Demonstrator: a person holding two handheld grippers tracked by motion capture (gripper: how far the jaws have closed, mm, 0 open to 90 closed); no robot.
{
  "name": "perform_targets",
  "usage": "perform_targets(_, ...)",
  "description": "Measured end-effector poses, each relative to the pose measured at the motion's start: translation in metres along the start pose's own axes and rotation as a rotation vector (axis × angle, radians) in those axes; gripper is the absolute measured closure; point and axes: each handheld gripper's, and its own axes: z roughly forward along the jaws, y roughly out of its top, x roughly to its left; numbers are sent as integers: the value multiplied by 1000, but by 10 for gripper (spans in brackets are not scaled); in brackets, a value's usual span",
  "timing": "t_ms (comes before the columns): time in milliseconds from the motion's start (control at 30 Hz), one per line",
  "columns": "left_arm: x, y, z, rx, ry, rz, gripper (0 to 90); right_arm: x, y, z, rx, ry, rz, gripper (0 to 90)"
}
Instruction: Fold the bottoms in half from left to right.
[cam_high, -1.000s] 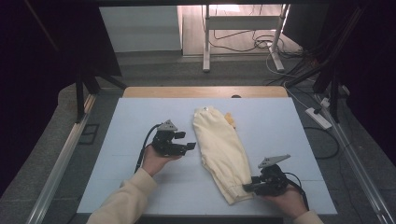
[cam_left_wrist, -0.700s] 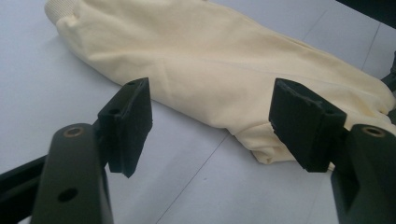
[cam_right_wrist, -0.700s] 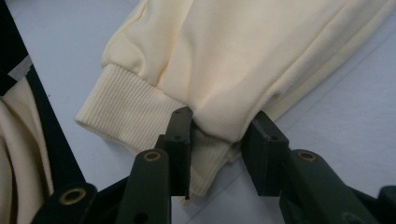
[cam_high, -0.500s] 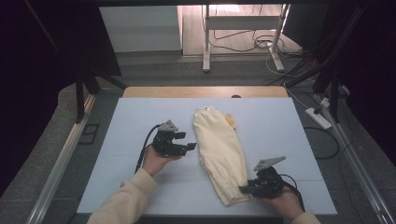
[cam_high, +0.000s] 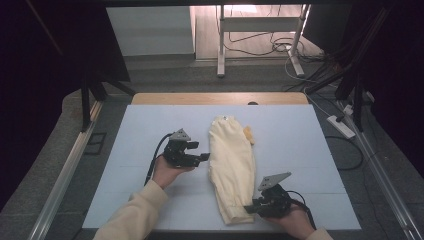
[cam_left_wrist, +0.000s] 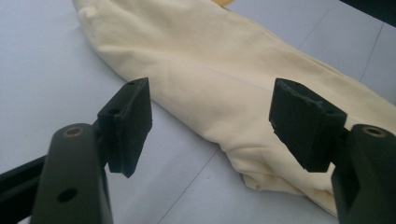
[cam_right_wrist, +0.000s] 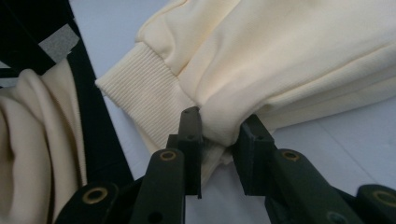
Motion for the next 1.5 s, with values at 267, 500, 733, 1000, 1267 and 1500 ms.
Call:
perform_targets(267,2,-1,0,4,3,-3,304,8,-6,-4,14,42,-22,741)
perform_targets(500,1,-1,1,8,4,-3,295,4,-10,-8,7,65,-10,727)
perform_targets(733,1,-1,1,6,7,0,294,1,-10,-20,-62,60,-12,553)
perform_targets(1000,2,-2,4,16,2,-6,287,-21,-16,-41,-179,-44,46,469)
perform_targets(1267,1,-1,2,5,-9,-7,285,-37,-14,-46,-225,-105,61,431)
perform_targets(1500,1,-2,-2,-4,-8,-2,283,-44,-9,-49,-276,-167,52,422)
